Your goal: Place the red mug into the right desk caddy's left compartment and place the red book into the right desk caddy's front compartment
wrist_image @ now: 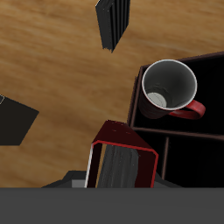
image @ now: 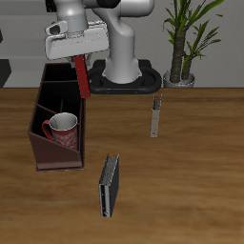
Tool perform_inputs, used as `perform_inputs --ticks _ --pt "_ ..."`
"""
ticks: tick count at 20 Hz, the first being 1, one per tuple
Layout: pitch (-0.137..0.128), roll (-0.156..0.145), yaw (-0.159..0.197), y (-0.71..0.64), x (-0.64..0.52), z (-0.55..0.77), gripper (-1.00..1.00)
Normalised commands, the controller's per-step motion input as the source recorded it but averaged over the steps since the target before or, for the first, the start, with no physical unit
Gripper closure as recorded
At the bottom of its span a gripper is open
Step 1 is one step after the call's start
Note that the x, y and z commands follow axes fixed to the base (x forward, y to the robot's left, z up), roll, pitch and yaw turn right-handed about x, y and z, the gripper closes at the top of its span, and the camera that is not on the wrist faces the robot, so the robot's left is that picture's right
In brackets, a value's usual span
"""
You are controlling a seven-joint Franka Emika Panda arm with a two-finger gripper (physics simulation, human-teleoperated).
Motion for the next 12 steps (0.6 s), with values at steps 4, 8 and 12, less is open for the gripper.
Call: perform_inputs --ticks 4,8,12 --pt "0.025 -0.011 0.006 -0.18 0.10 -0.02 1.00" --pt "0.014 -0.057 0.023 -0.25 0.13 -0.07 1.00" --pt "-0.014 -0.040 -0.004 -0.20 0.00 -0.01 1.00"
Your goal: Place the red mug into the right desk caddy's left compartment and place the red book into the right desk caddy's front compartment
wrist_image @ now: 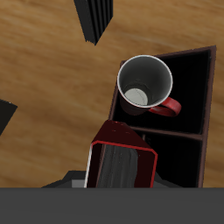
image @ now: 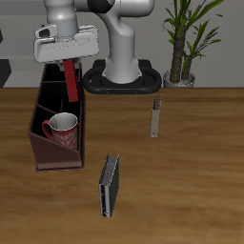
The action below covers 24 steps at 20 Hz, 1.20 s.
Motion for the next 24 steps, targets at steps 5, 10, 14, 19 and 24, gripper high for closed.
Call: perform_inputs --ticks 5,10,14,19,24 --pt "-0.001 -0.015 0.028 -0.04 0.00 -0.08 1.00" --pt "-0.013 -0.005 0.019 0.08 -0.09 -0.08 1.00" --pt "-0.024 -0.048 -0.037 -0.07 0.00 -0.01 1.00" --pt "-0.011 0.006 -0.011 0.00 -0.06 0.01 1.00" --pt "0.014 0.000 -0.021 -0.16 -0.11 -0.05 1.00"
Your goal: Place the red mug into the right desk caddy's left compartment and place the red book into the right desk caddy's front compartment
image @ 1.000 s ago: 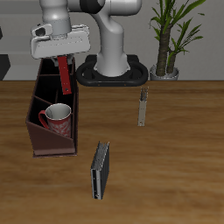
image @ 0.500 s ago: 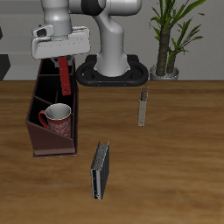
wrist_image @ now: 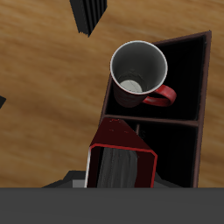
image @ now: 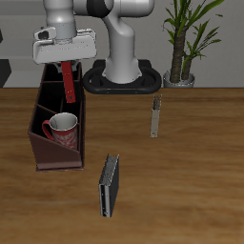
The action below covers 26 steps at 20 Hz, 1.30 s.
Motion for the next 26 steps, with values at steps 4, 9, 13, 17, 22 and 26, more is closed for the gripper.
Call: perform_inputs --ticks 4,9,13,17,22,26 --pt "0.003 -0.004 -0.063 -0.08 -0.11 -0.01 1.00" --pt "-0.013 -0.001 0.000 -0.04 -0.02 0.04 1.00" --pt "0.002 -0.018 -0.030 -0.04 0.03 0.00 1.00" --pt "0.007 0.038 -0.012 0.07 -0.13 0.00 1.00" --pt "-0.006 -0.003 -0.005 0.00 -0.06 0.06 1.00" --pt "0.014 -0.015 -0.019 -0.07 -0.01 -0.05 1.00"
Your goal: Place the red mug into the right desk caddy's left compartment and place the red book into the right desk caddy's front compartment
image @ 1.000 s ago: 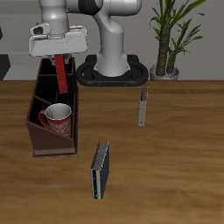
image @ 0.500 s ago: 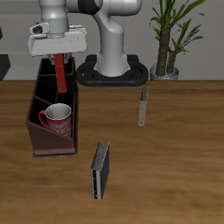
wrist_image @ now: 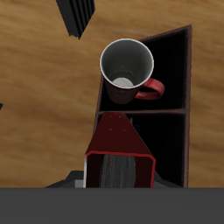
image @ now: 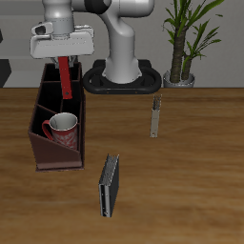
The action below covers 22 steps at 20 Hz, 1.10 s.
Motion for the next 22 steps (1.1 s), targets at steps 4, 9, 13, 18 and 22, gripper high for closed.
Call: perform_inputs --ticks 4,9,13,18,22 --pt "-0.006 0.015 -0.004 0.03 -0.15 0.02 1.00" --pt "-0.023 0.020 -0.025 0.01 -0.16 0.25 1.00" --pt "0.003 0.006 0.006 0.04 -0.03 0.08 1.00" --pt "0.058 -0.017 -0.037 -0.09 0.06 -0.14 1.00" --pt "0.056 -0.009 -0.035 -0.12 0.04 -0.07 1.00"
